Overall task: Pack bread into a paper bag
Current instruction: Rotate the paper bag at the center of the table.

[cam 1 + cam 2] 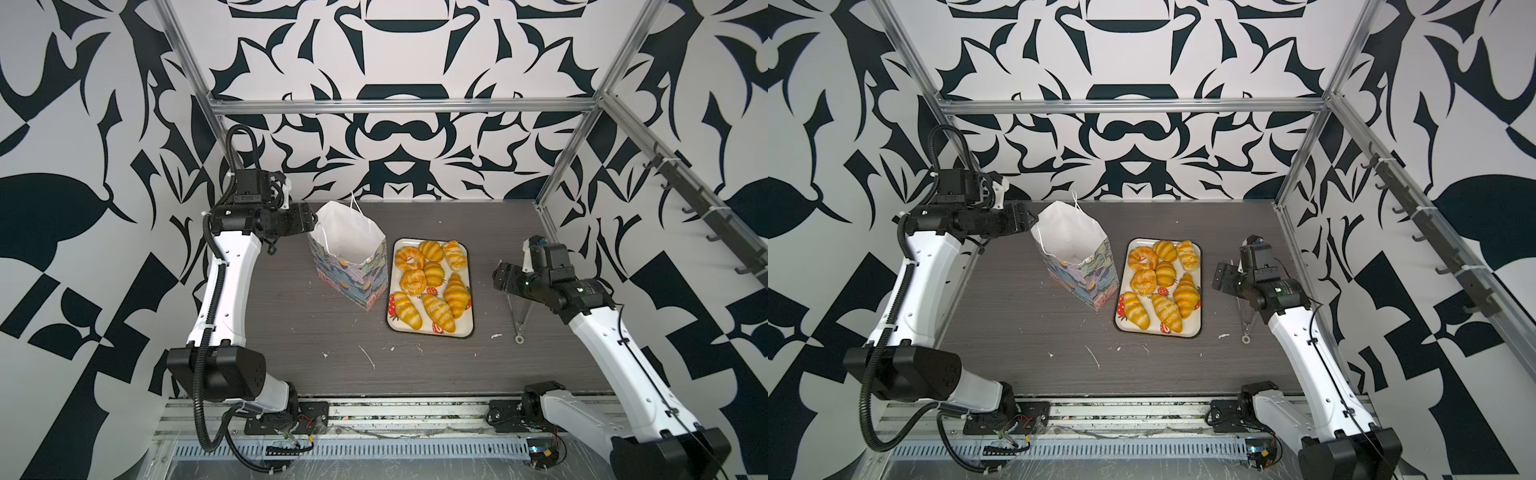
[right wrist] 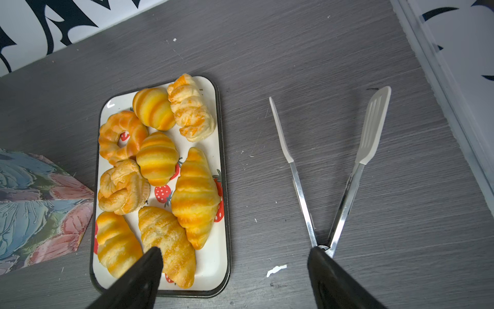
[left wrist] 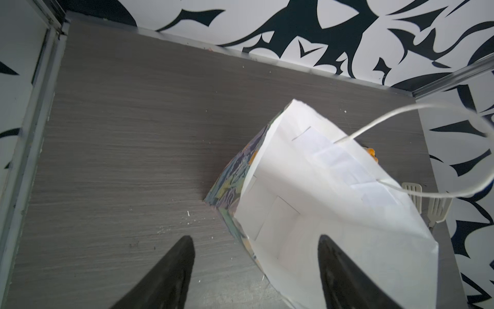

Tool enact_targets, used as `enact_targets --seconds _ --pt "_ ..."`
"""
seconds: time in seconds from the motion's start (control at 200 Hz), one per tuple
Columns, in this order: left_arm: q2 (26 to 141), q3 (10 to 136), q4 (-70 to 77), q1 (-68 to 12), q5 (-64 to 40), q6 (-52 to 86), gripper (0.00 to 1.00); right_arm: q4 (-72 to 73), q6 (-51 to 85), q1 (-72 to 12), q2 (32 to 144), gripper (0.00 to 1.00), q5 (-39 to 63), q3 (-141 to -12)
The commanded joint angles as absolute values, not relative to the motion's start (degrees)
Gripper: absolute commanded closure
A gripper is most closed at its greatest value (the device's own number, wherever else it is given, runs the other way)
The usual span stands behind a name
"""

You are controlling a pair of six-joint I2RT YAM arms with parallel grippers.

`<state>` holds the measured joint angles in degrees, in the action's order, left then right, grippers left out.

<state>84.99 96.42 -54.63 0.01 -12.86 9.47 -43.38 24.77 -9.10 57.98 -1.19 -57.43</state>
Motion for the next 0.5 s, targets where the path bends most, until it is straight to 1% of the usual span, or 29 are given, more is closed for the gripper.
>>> enact_targets --seconds 0.0,0.16,0.26,0.425,0.475,0.495 --pt "81.6 92.0 -56.8 0.0 -13.7 12.3 0.24 -44.9 23.6 -9.5 57.9 0.11 -1.3 -60.1" --pt "78.6 86.6 -54.0 0.0 -12.2 15.2 0.24 -45.2 23.6 -9.5 58.3 0.11 0.0 -59.9" --pt "76.8 84.3 -51.2 0.0 -14.2 16.3 0.24 -45.4 23.9 -9.5 57.9 0.12 0.1 -59.6" --pt "77.2 83.8 -49.7 0.0 -15.2 16.9 0.24 -45.7 24.3 -9.5 57.1 0.12 -0.1 -58.2" --pt "78.0 84.1 -50.1 0.0 -15.2 16.9 0.26 -45.9 24.5 -9.4 57.0 0.11 -0.1 -57.8" --pt "78.2 84.2 -50.1 0.0 -15.3 17.0 0.28 -46.1 24.4 -9.5 56.8 0.11 0.0 -57.8"
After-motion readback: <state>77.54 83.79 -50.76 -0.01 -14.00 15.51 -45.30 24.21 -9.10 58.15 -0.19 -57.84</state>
